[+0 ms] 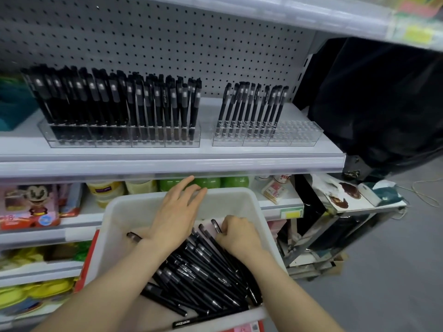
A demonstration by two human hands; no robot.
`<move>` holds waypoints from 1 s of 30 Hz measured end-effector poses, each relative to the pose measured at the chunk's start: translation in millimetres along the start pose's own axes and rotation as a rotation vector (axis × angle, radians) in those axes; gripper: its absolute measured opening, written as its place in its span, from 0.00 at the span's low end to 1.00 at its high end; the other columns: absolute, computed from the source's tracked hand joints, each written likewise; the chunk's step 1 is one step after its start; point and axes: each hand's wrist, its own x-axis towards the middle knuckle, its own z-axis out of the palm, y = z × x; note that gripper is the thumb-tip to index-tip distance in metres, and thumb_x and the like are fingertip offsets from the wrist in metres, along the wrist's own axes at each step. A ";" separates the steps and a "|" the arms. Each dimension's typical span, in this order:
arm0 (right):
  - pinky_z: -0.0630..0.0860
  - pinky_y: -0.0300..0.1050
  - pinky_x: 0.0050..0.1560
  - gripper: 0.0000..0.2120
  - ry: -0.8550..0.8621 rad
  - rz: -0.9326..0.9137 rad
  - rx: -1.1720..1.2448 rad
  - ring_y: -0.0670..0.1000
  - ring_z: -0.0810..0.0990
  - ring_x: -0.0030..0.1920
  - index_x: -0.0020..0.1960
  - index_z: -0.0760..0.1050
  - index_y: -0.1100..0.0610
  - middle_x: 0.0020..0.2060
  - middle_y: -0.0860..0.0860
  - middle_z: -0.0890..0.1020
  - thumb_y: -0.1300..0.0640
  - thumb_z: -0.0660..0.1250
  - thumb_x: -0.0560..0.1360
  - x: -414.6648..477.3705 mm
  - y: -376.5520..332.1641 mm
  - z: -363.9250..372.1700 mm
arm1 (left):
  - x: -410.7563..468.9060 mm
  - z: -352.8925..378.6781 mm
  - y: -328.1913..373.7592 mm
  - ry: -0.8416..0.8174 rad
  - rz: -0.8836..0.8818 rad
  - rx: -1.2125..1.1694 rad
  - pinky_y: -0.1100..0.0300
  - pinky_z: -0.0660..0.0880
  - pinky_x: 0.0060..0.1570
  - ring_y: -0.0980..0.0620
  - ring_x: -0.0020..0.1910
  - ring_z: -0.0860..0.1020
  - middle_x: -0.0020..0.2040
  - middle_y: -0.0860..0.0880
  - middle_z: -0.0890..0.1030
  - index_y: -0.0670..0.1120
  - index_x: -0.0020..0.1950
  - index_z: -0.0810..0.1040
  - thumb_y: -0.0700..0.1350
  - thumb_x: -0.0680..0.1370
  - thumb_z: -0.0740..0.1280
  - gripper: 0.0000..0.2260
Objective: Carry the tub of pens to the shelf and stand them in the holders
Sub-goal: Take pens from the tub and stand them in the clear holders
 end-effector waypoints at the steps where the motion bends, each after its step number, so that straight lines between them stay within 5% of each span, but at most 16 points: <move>1: 0.76 0.48 0.47 0.11 0.019 -0.008 0.032 0.60 0.79 0.51 0.50 0.76 0.57 0.47 0.56 0.82 0.49 0.64 0.76 -0.8 -0.6 -3.7 | 0.3 -0.8 -0.8 -0.009 -0.001 0.008 0.45 0.66 0.70 0.42 0.74 0.62 0.66 0.42 0.74 0.41 0.71 0.72 0.38 0.70 0.75 0.30; 7: 0.76 0.44 0.49 0.10 0.106 -0.115 0.326 0.50 0.80 0.46 0.56 0.74 0.52 0.42 0.46 0.82 0.55 0.68 0.76 -3.3 8.4 -44.0 | 2.3 -8.2 1.0 -0.067 -0.015 0.107 0.47 0.61 0.69 0.42 0.72 0.64 0.65 0.43 0.76 0.43 0.70 0.74 0.39 0.63 0.79 0.36; 11: 0.80 0.50 0.50 0.16 0.206 -0.206 0.481 0.47 0.80 0.42 0.62 0.76 0.52 0.39 0.45 0.81 0.56 0.71 0.75 -1.6 28.0 -83.3 | 5.6 -16.8 4.0 -0.039 -0.016 0.136 0.46 0.64 0.66 0.42 0.67 0.71 0.62 0.43 0.79 0.44 0.65 0.79 0.39 0.60 0.81 0.33; 18: 0.80 0.38 0.38 0.08 0.408 -0.258 0.720 0.49 0.82 0.42 0.54 0.79 0.57 0.42 0.52 0.83 0.58 0.72 0.75 15.6 62.3 -160.0 | 47.2 -36.1 35.4 0.144 0.050 0.041 0.46 0.74 0.59 0.41 0.60 0.75 0.60 0.43 0.79 0.43 0.62 0.80 0.38 0.71 0.73 0.19; 24: 0.79 0.38 0.36 0.08 0.672 -0.295 0.810 0.52 0.84 0.41 0.53 0.78 0.62 0.40 0.57 0.84 0.58 0.69 0.77 53.6 71.9 -233.4 | 130.1 -53.9 72.0 0.237 0.150 0.027 0.48 0.67 0.68 0.42 0.65 0.72 0.66 0.43 0.75 0.43 0.68 0.74 0.41 0.74 0.72 0.23; 30: 0.80 0.42 0.39 0.06 0.789 -0.295 0.798 0.49 0.85 0.41 0.53 0.74 0.56 0.41 0.52 0.83 0.55 0.67 0.78 96.4 71.7 -273.2 | 185.3 -47.7 75.7 0.152 0.136 0.114 0.48 0.59 0.73 0.45 0.70 0.67 0.72 0.45 0.70 0.47 0.74 0.67 0.53 0.80 0.63 0.24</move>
